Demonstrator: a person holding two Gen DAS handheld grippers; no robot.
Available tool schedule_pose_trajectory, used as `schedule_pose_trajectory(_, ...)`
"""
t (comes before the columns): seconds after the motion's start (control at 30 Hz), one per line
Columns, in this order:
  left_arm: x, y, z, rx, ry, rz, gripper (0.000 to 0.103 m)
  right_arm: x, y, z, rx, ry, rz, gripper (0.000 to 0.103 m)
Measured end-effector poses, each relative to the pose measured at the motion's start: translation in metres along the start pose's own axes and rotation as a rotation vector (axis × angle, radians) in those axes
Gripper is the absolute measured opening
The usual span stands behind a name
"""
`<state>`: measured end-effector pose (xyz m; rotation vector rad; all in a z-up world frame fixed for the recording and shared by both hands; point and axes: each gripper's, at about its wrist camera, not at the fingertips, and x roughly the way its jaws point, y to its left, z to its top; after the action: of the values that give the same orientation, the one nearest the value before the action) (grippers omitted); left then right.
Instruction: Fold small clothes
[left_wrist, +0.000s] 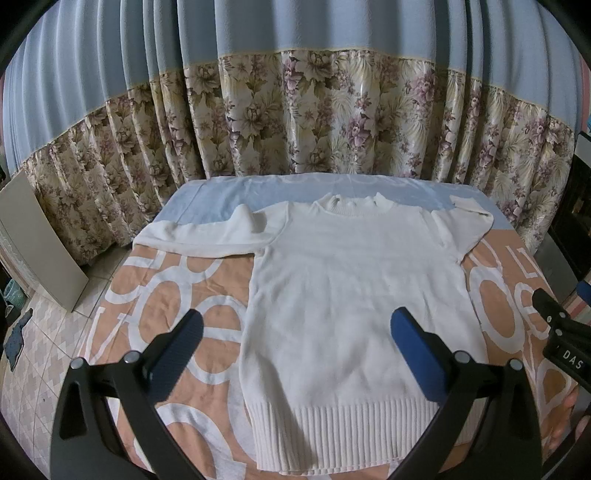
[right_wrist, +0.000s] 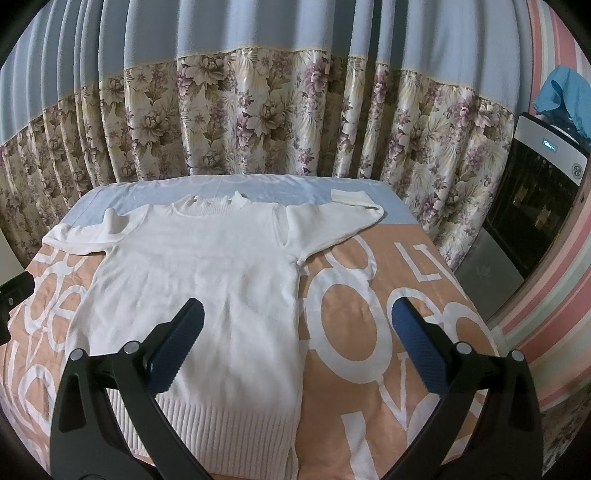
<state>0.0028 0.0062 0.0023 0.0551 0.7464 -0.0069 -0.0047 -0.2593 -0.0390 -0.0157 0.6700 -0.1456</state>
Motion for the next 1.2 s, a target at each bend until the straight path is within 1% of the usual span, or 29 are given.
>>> schedule_pose_trajectory(0.27,0.000,0.000,0.000,0.000,0.001,0.000,0.102,-0.001,0.000,0.001,-0.001,0.002,0.002,0.100)
schedule_pose_trajectory(0.4,0.001,-0.001,0.000,0.000,0.001,0.002,0.102,0.009,0.001,-0.005,-0.003,0.001,0.007,0.100)
schedule_pose_trajectory(0.67,0.004,0.000,-0.002,0.001,0.004,0.000,0.102,0.005,0.000,-0.001,0.000,0.004,0.004,0.100)
schedule_pose_trajectory(0.87,0.005,0.000,-0.002,0.000,0.007,0.001,0.102,0.013,0.002,-0.003,-0.005,0.017,0.005,0.100)
schedule_pose_trajectory(0.93,0.005,-0.001,-0.009,0.000,0.010,0.001,0.102,0.015,0.002,-0.003,-0.007,0.019,0.006,0.100)
schedule_pose_trajectory(1.07,0.010,0.000,-0.017,0.002,0.020,0.003,0.102,0.023,0.004,-0.004,-0.013,0.031,0.005,0.100)
schedule_pose_trajectory(1.2,0.027,-0.004,-0.019,0.009,0.040,0.003,0.102,0.035,0.003,-0.002,-0.017,0.046,0.010,0.100)
